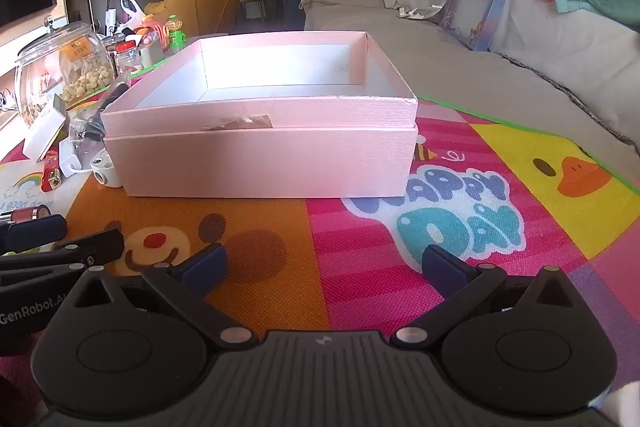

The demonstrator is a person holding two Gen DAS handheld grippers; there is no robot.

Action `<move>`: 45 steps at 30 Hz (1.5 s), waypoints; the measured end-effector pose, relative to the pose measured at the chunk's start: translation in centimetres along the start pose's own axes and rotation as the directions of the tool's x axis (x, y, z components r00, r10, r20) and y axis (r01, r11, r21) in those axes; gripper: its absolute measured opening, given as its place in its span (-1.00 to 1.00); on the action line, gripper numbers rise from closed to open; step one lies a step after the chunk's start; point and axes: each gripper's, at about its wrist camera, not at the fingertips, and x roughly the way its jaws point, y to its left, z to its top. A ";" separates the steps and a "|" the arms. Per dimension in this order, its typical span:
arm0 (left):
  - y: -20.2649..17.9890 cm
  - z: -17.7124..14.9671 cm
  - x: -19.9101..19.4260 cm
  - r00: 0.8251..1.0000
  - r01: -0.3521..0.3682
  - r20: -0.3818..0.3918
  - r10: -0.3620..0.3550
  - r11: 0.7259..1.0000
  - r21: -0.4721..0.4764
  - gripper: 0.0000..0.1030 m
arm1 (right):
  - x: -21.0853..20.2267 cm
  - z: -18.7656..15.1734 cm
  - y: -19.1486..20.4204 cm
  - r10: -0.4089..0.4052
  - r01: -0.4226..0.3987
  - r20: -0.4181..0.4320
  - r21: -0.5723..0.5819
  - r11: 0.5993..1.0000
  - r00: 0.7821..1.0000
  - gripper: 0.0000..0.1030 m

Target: Organize rigid objects

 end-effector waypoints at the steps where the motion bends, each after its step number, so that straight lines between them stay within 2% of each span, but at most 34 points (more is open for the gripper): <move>1: 0.2 0.0 0.0 1.000 0.001 0.000 -0.001 1.000 -0.001 0.28 | 0.0 0.0 0.0 0.001 -0.001 -0.002 0.001 1.000 1.000 1.00; 2: -0.4 -0.1 0.1 0.999 -0.049 0.006 0.049 0.997 0.065 0.28 | 0.0 0.0 0.0 0.003 -0.003 0.010 0.004 1.000 1.000 1.00; 14: 0.0 0.0 0.0 1.000 -0.023 0.003 0.023 0.999 0.030 0.28 | 0.0 0.0 0.0 0.001 -0.001 0.005 0.001 1.000 1.000 1.00; 45: -0.2 -0.2 0.0 1.000 -0.018 0.004 0.018 1.000 0.023 0.28 | -0.1 0.0 0.1 -0.001 0.001 0.005 -0.002 1.000 1.000 1.00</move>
